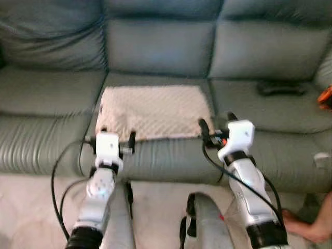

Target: Move the pillow to the sofa

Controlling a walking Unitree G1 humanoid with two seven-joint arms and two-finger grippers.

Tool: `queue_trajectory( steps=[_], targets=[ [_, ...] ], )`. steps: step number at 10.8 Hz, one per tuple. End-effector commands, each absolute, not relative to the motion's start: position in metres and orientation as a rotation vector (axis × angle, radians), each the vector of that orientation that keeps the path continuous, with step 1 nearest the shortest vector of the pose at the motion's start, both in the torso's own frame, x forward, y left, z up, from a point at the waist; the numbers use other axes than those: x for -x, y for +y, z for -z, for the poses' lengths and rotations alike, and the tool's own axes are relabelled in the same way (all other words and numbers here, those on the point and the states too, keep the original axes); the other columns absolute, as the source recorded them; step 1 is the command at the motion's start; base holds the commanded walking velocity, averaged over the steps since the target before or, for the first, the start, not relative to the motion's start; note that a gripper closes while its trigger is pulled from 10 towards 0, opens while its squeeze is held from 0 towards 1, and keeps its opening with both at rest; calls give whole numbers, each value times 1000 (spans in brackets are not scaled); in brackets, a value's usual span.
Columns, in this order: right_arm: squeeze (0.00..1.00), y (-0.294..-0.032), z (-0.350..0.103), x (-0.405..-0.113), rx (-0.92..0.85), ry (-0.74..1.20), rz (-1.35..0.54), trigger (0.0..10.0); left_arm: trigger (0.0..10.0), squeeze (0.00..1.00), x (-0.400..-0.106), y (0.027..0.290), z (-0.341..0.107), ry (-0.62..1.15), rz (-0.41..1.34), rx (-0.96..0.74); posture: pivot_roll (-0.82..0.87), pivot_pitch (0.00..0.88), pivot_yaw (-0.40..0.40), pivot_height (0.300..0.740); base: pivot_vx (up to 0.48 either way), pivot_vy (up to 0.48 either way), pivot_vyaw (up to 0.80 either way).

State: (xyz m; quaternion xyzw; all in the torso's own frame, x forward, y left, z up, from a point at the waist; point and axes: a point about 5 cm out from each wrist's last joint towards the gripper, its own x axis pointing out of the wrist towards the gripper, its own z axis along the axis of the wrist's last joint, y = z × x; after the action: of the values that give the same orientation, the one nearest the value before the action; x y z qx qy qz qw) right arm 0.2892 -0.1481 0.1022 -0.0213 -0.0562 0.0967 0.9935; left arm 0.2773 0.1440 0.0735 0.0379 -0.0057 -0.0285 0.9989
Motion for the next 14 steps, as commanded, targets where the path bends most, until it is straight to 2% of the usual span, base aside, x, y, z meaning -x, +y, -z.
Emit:
queue_trajectory(
  steps=[1, 5, 9, 12, 14],
  targets=[
    [0, -152, -101, -291, 44, -99, -183, 10000, 10000, 0, -275, 149, -72, 8, 36, -81, -16, 64, -41, 695, 0, 0, 0],
    [0, -154, -102, -295, 49, -107, -181, 10000, 10000, 0, -280, 145, -77, -3, 13, -59, -26, 44, -36, 739, 0, 0, 0],
    [0, -166, -98, -293, 92, -85, -143, 10000, 10000, 0, -274, 150, -66, 59, -12, -89, -43, 33, -28, 740, 0, 0, 0],
    [0, -196, -71, -255, 145, 14, -93, 10000, 10000, 0, -239, 179, -55, 108, -58, -163, -44, 51, -24, 740, 0, 0, 0],
    [0, -213, -67, -243, 229, 33, -106, 10000, 10000, 0, -231, 186, -50, 131, -59, -186, -43, 55, -21, 740, 0, 0, 387]
  ],
)
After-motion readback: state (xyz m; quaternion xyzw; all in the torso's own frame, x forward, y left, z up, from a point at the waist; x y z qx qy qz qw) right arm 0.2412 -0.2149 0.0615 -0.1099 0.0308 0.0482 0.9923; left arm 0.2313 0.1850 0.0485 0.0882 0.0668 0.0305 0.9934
